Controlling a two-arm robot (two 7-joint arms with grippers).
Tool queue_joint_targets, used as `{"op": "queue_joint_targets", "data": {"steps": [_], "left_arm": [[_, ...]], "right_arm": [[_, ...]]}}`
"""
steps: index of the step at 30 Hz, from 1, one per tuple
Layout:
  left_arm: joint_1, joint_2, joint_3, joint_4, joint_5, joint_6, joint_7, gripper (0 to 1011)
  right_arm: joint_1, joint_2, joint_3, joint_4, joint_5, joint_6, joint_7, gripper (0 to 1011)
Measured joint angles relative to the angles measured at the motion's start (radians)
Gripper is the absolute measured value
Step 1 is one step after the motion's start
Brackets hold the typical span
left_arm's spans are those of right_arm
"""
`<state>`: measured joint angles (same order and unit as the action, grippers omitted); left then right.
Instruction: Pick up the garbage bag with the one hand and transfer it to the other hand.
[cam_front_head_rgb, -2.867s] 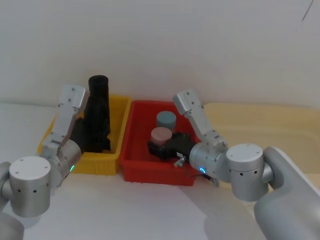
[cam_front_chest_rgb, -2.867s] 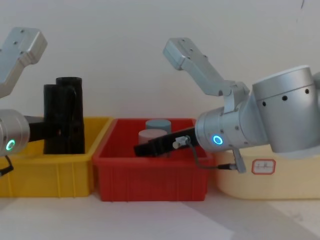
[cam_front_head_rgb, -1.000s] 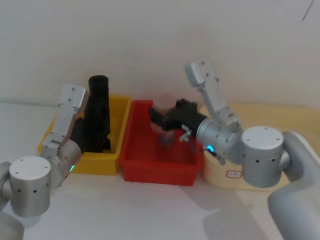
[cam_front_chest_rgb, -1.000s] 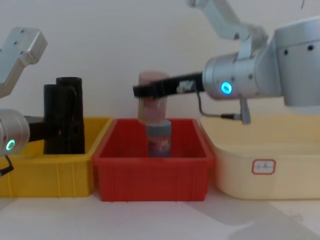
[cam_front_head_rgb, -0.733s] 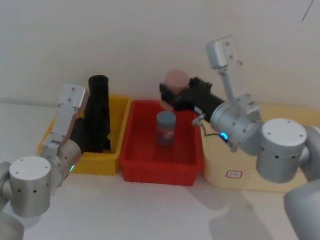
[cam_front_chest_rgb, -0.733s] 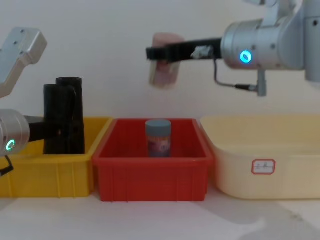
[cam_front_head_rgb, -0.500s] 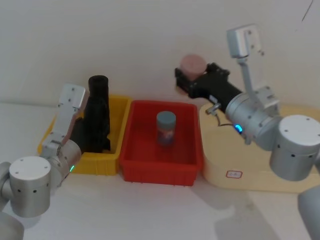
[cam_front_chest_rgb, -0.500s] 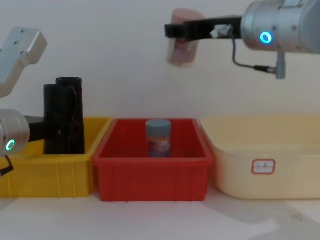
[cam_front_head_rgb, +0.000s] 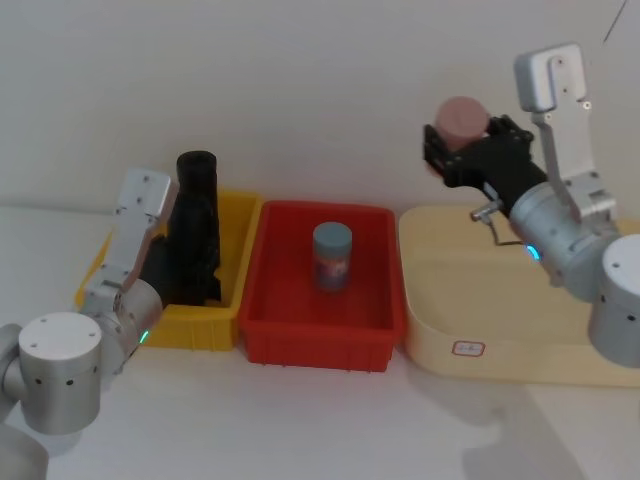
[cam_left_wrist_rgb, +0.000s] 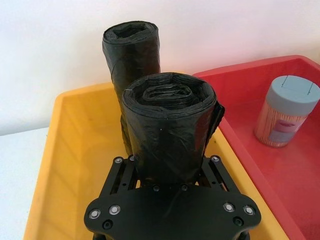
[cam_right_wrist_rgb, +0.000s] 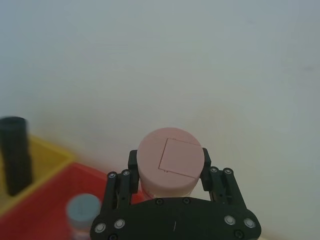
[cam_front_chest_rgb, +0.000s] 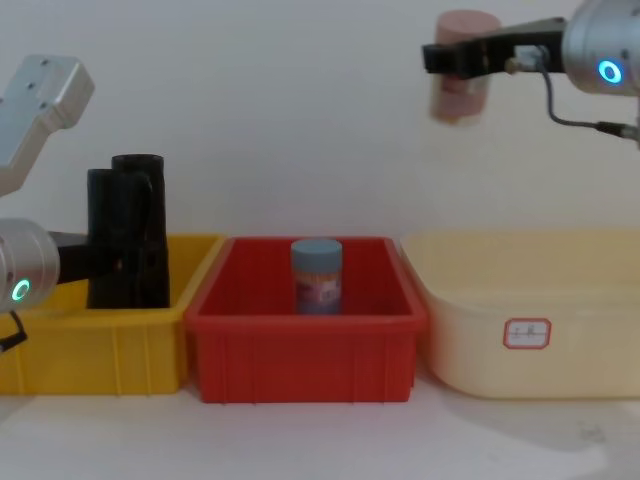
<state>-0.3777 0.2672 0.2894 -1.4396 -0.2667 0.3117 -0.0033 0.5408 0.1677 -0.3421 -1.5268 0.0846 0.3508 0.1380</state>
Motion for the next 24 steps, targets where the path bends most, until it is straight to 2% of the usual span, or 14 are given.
{"op": "queue_joint_targets", "data": {"steps": [10,24], "left_arm": [[0.000,0.000,0.000,0.000,0.000,0.000,0.000,448],[0.000,0.000,0.000,0.000,0.000,0.000,0.000,448]], "right_arm": [[-0.018,0.032,0.037,0.024,-0.051,0.064,-0.063,666],[-0.023,0.057,0.073,0.088,-0.076,0.129,-0.086,666]]}}
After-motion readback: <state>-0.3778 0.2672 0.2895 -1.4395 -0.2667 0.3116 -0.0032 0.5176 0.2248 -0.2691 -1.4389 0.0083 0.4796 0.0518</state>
